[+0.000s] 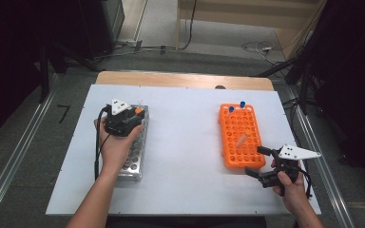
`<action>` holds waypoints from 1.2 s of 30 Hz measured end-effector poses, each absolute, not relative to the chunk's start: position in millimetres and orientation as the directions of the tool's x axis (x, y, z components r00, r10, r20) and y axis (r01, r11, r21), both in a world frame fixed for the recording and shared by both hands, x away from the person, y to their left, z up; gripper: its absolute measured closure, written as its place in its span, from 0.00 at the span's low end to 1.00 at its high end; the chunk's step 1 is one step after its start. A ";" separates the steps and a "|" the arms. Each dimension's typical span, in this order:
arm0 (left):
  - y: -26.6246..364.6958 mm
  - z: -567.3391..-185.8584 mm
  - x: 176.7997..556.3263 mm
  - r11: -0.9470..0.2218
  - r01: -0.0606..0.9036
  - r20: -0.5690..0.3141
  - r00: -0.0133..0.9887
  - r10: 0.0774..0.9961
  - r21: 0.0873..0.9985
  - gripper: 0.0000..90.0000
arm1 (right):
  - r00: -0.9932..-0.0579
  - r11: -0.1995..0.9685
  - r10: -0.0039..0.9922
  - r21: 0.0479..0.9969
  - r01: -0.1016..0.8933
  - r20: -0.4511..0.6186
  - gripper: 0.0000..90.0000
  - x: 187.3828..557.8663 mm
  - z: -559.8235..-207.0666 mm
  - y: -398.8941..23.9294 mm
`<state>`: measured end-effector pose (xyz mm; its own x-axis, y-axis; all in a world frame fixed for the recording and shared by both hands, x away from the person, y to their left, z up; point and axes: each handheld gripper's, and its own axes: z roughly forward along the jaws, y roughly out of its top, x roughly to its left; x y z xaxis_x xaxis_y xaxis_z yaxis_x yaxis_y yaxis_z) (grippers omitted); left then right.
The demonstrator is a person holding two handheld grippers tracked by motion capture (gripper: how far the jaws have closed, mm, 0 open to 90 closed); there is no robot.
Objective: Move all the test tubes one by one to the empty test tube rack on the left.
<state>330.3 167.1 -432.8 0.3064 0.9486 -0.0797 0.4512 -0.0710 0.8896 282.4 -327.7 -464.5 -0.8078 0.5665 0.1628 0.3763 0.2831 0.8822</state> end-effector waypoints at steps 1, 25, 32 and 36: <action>167.7 -432.2 329.5 -0.064 0.451 -0.087 0.307 0.948 0.890 0.66 | -0.807 0.283 0.568 0.882 0.376 0.162 0.00 282.4 -464.4 -327.7; 150.4 -422.2 283.5 -0.032 0.353 -0.171 0.529 0.831 0.935 0.08 | -0.752 0.238 0.629 0.872 0.427 0.196 0.05 303.1 -462.0 -319.8; 138.8 -427.9 277.5 -0.046 0.366 -0.190 0.582 0.791 0.929 0.02 | -0.711 0.239 0.677 0.857 0.457 0.190 0.16 313.4 -464.2 -306.5; 130.7 -428.0 274.9 -0.058 0.359 -0.189 0.614 0.767 0.932 0.00 | -0.674 0.239 0.717 0.846 0.477 0.177 0.23 317.3 -468.6 -295.4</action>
